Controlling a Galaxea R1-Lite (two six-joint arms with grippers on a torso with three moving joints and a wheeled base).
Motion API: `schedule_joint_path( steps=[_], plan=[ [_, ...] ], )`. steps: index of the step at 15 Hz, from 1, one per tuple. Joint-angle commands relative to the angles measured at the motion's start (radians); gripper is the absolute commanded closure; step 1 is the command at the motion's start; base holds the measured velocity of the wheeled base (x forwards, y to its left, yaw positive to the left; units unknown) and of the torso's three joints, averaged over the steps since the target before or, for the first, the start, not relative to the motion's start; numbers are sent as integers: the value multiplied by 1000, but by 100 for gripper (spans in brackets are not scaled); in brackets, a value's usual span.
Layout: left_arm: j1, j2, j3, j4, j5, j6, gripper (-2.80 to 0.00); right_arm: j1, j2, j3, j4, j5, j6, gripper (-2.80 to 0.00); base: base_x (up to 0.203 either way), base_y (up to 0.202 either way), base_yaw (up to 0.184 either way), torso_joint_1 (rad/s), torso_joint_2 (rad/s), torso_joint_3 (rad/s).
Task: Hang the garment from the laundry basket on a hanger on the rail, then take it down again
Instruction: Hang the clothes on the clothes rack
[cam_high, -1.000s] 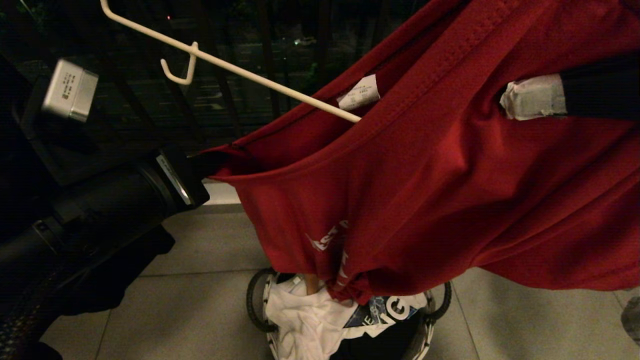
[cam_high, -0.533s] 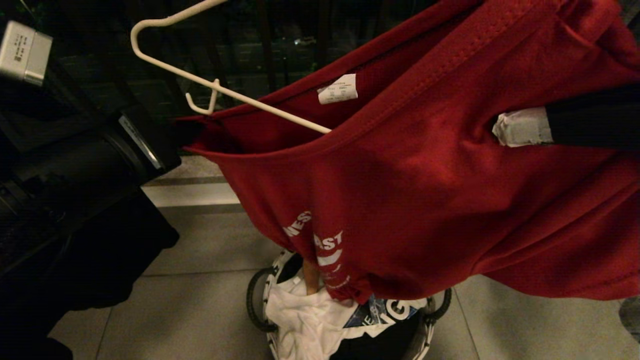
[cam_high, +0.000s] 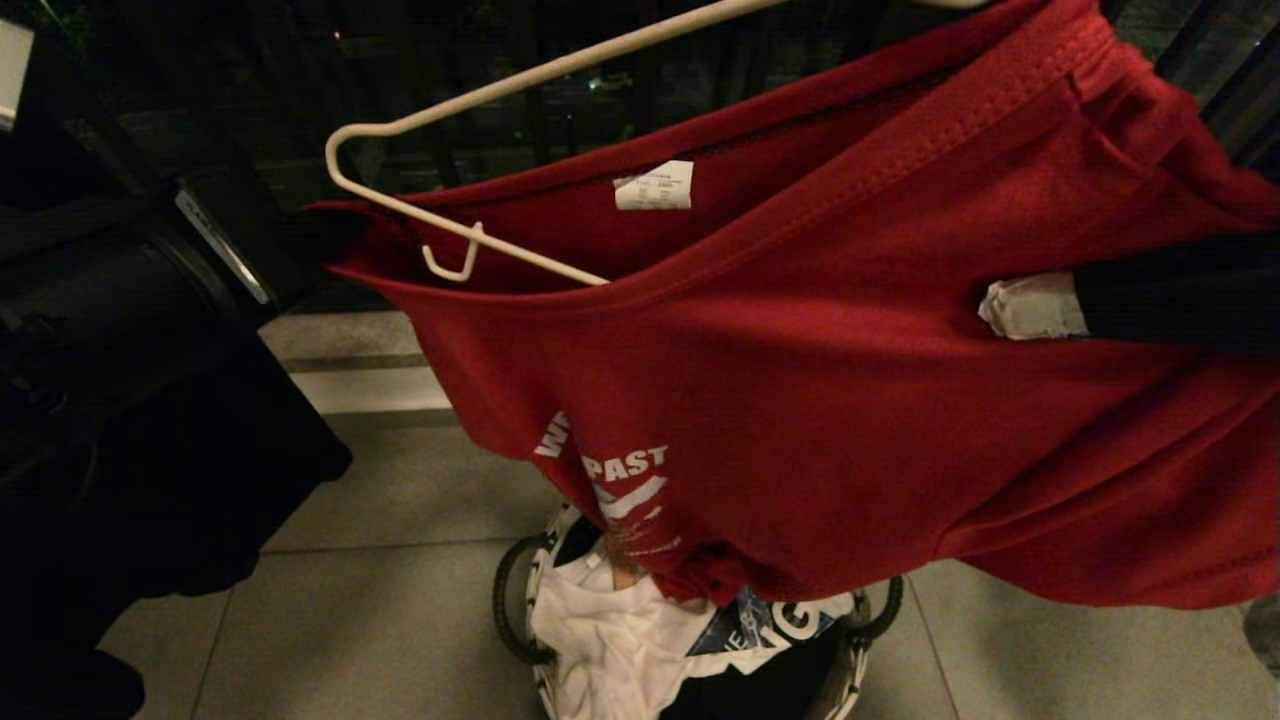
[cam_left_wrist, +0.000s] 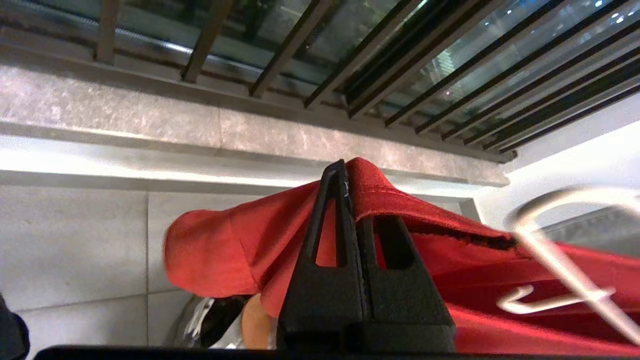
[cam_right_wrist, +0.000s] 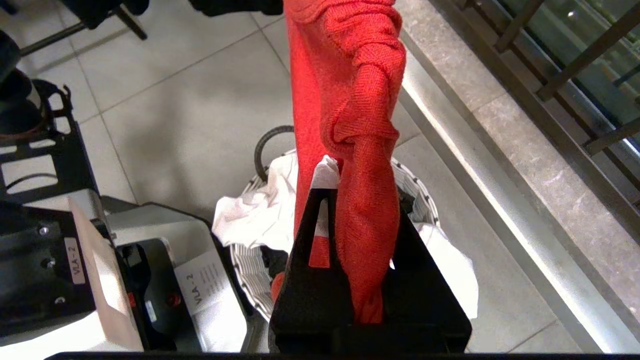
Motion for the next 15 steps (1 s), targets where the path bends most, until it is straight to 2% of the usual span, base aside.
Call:
schedule_joint_path(
  steps=[1, 8, 12, 15],
  plan=[
    [7, -7, -7, -3, 0, -3, 0, 0, -3, 11, 3, 1, -2, 0, 0, 0, 0, 0, 0, 0],
    [14, -27, -16, 7, 0, -3, 0, 0, -18, 93, 3, 1, -11, 0, 0, 0, 0, 0, 0, 0],
    [6, -81, -56, 97, -3, -2, 0, 2, 6, 128, -4, 2, -26, 0, 0, 0, 0, 0, 0, 0],
    [-2, -98, -68, 131, -64, 8, 0, 2, 43, 139, -4, 4, -30, 0, 0, 0, 0, 0, 0, 0]
  ],
)
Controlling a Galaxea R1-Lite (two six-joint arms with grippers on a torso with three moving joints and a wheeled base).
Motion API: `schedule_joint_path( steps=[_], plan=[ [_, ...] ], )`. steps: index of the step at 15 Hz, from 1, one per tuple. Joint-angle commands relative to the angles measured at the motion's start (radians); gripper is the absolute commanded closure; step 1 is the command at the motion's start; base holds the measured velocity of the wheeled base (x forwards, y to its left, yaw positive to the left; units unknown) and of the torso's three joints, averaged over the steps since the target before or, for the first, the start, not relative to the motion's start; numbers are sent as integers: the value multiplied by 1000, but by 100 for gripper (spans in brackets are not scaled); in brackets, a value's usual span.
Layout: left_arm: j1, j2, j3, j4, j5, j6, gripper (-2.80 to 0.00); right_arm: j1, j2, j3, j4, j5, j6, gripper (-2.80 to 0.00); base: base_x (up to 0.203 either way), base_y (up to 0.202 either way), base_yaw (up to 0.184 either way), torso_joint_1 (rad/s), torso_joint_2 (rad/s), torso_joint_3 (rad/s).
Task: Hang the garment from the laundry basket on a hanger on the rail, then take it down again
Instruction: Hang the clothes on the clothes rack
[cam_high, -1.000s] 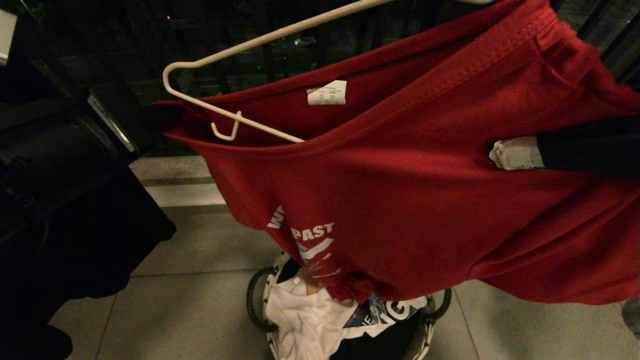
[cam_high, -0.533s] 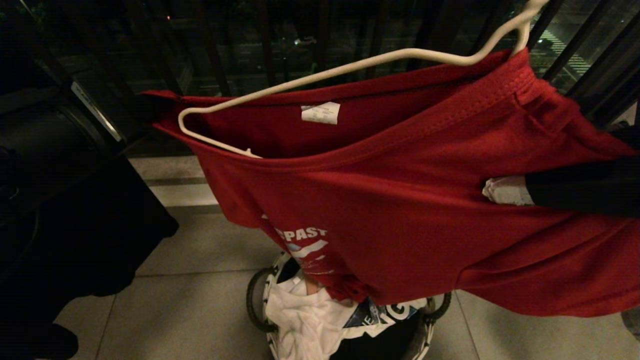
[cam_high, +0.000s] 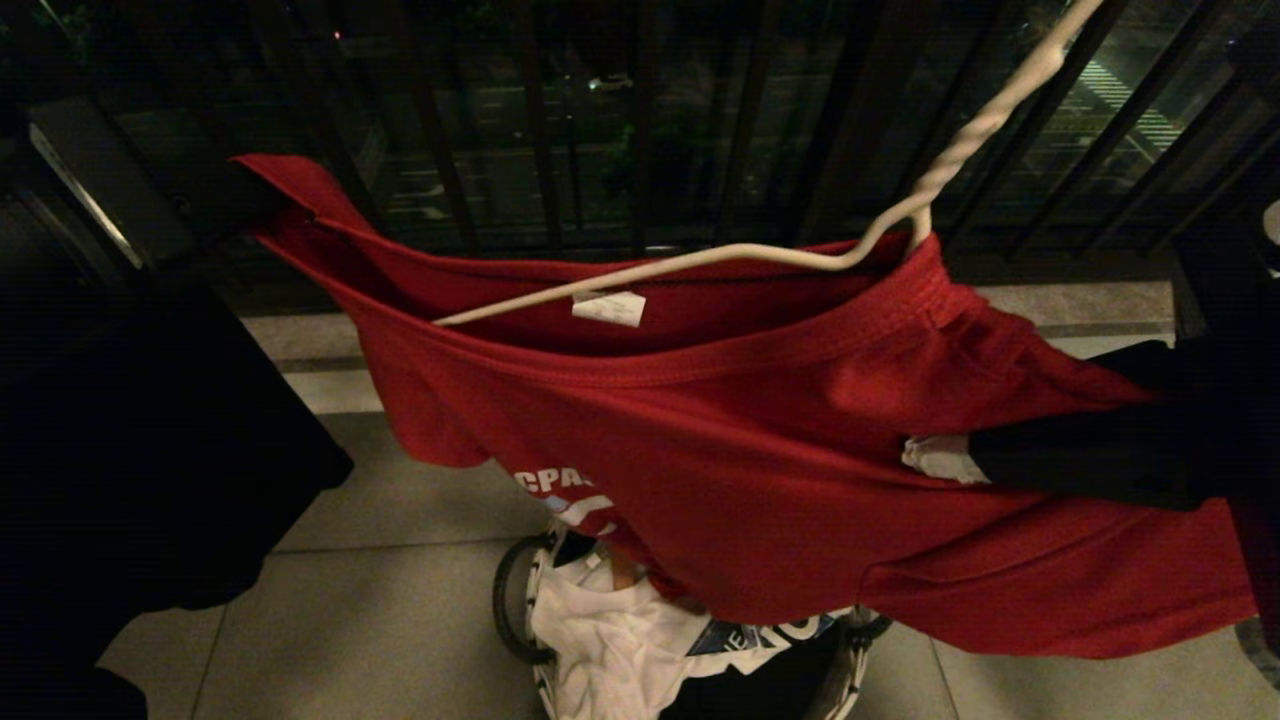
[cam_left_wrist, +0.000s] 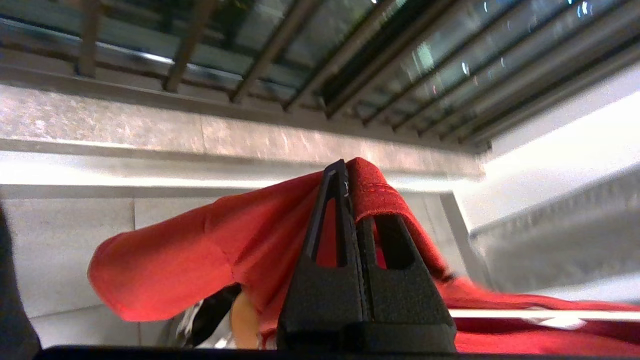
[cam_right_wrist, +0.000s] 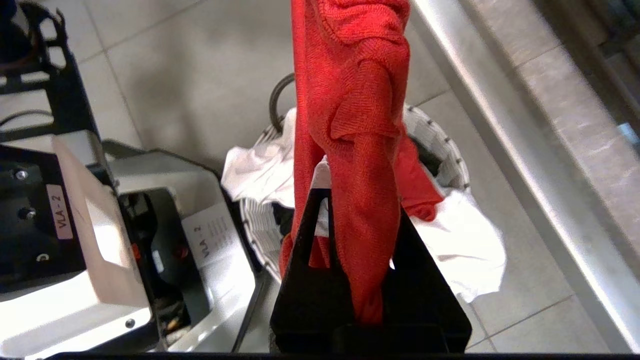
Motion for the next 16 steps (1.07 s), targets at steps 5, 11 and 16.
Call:
schedule_joint_path(
  steps=[5, 11, 16],
  plan=[
    [-107, -13, -161, 233, -11, 57, 0, -14, 92, -2, -103, -2, -6, 0, 0, 0, 0, 0, 0, 0],
    [-112, -17, -337, 532, 79, 130, 0, -88, 124, -15, -118, -19, -85, 0, 0, 0, 0, 0, 0, 0],
    [-126, 41, -509, 652, 116, 192, 0, -89, 160, -61, -121, -33, -99, 0, 0, 0, 0, 0, 0, 0]
  ],
)
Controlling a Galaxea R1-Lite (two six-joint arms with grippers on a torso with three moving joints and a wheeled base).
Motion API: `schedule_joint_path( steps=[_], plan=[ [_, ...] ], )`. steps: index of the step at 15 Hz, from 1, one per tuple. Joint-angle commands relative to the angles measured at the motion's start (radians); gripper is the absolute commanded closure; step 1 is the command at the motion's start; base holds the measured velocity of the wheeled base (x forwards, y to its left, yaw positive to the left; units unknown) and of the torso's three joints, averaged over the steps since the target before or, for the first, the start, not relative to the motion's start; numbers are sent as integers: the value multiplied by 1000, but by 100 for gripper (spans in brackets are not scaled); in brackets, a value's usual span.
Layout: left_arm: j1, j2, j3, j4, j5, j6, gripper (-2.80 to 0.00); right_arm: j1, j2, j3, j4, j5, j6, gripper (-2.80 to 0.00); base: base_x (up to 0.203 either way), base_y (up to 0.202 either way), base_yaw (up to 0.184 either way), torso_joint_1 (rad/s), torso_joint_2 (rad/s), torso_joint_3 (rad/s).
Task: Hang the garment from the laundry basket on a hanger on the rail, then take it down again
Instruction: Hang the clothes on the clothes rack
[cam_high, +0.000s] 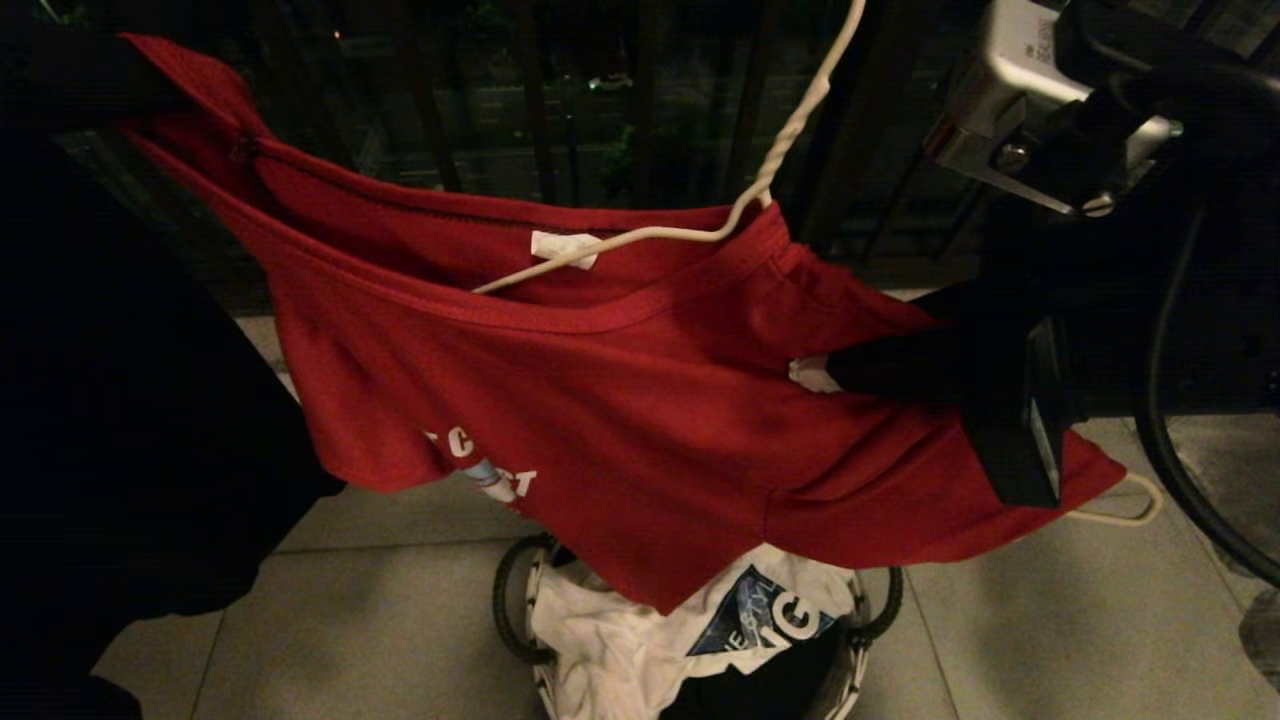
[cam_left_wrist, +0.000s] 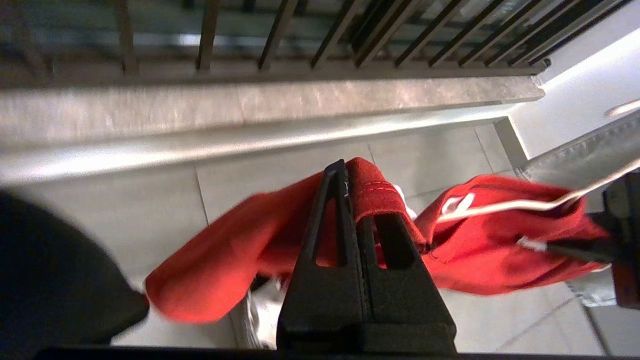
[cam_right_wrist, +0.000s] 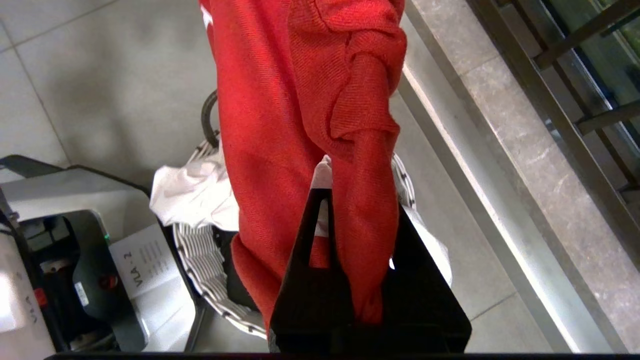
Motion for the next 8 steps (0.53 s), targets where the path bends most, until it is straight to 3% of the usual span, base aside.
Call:
schedule_joint_path(
  steps=[1, 3, 5, 8],
  plan=[
    [-15, 44, -44, 4, 4, 16, 0, 2, 28, -17, -1, 0, -3, 0, 0, 0, 0, 0, 0, 0],
    [-44, 55, -97, 76, 40, 39, 0, 0, 43, -43, -17, -8, -2, 0, 0, 0, 0, 0, 0, 0],
    [-83, 63, -137, 191, 143, 48, 0, -17, 33, -61, -19, -9, -2, 0, 0, 0, 0, 0, 0, 0],
    [-85, 79, -133, 218, 255, 49, 0, -38, -1, -44, -12, -9, -1, 0, 0, 0, 0, 0, 0, 0]
  ],
)
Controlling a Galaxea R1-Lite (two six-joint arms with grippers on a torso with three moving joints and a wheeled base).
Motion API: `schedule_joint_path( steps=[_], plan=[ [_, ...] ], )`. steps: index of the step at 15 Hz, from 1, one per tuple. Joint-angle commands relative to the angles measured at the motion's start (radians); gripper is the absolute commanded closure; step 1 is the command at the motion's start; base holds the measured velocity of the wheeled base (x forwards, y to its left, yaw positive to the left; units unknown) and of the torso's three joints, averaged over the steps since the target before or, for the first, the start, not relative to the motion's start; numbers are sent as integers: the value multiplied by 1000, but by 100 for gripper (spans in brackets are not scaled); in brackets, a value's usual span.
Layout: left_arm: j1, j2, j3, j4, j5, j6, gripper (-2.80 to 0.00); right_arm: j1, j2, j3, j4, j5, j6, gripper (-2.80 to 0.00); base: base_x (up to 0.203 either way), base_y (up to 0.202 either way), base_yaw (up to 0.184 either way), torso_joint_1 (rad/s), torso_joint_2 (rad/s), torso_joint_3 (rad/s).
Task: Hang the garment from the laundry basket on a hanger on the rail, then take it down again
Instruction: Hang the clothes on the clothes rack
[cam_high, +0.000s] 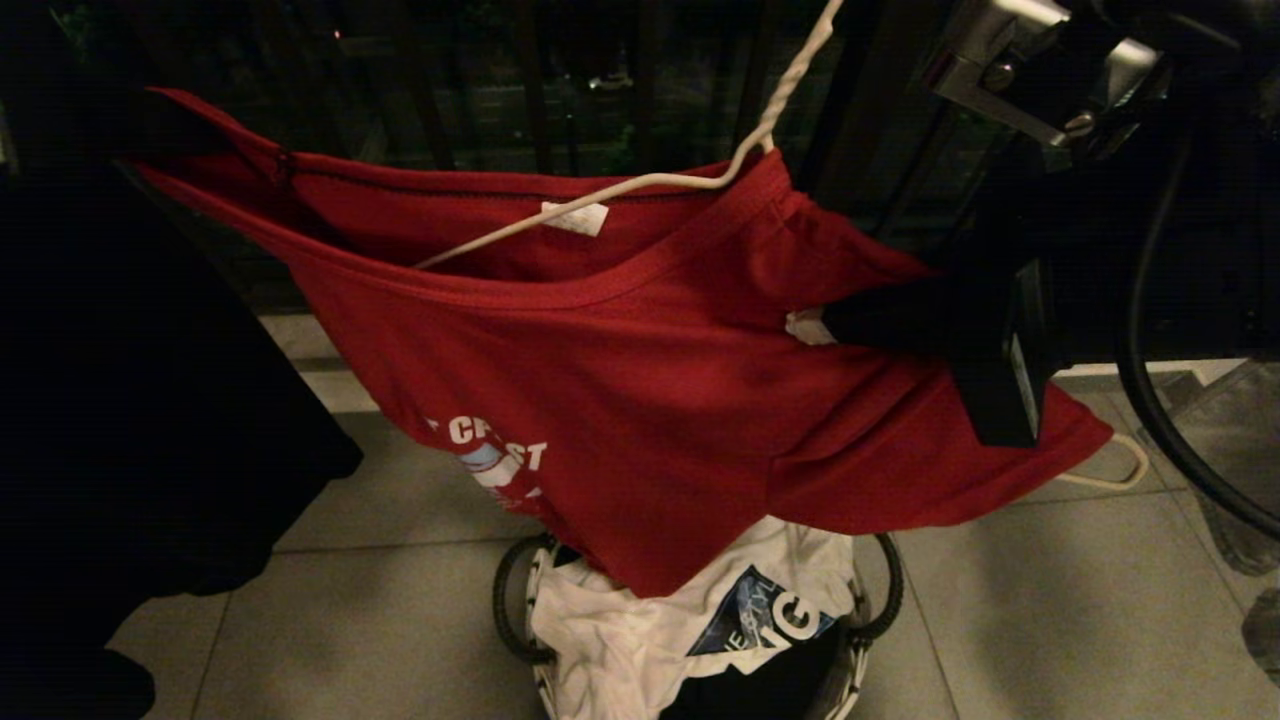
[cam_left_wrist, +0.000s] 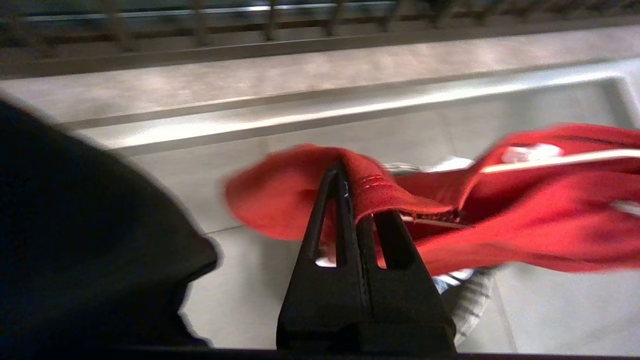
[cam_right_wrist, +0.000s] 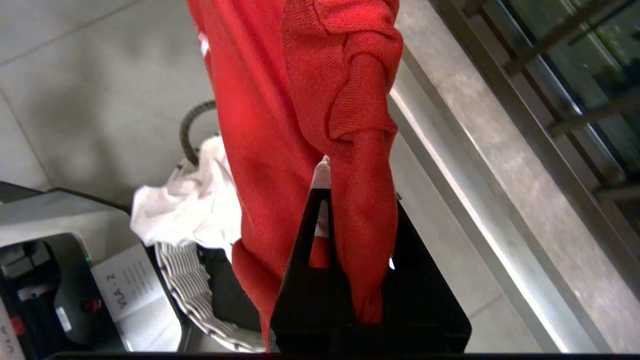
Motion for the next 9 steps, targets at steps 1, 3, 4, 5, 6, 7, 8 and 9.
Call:
schedule_joint_path(
  steps=[1, 3, 4, 5, 6, 7, 8, 9],
  plan=[
    [-1, 12, -4, 5, 17, 0, 0, -16, -25, 16, 6, 0, -4, 0, 0, 0, 0, 0, 0, 0],
    [-8, 26, -20, 9, 65, 11, 0, -28, -40, 26, 6, 0, -4, 0, 0, 0, 0, 0, 0, 0],
    [-19, 27, -26, 9, 67, 11, 0, -28, -36, 26, 5, 0, -4, 0, 0, 0, 0, 0, 0, 0],
    [-53, 31, -38, 12, 71, 11, 0, -28, -26, 26, 3, 0, -5, 0, 0, 0, 0, 0, 0, 0],
    [-76, 45, -56, 16, 78, 11, 0, -27, -12, 24, 0, 0, -7, 0, 0, 0, 0, 0, 0, 0],
    [-91, 53, -71, 17, 88, 11, 0, -25, 3, 18, -3, 0, -8, 0, 0, 0, 0, 0, 0, 0],
    [-103, 61, -80, 16, 91, 11, 0, -17, 10, 14, -3, 3, -15, 0, 0, 0, 0, 0, 0, 0],
    [-107, 69, -81, 15, 90, 11, 0, -6, 14, 14, -4, 3, -18, 0, 0, 0, 0, 0, 0, 0]
  ],
)
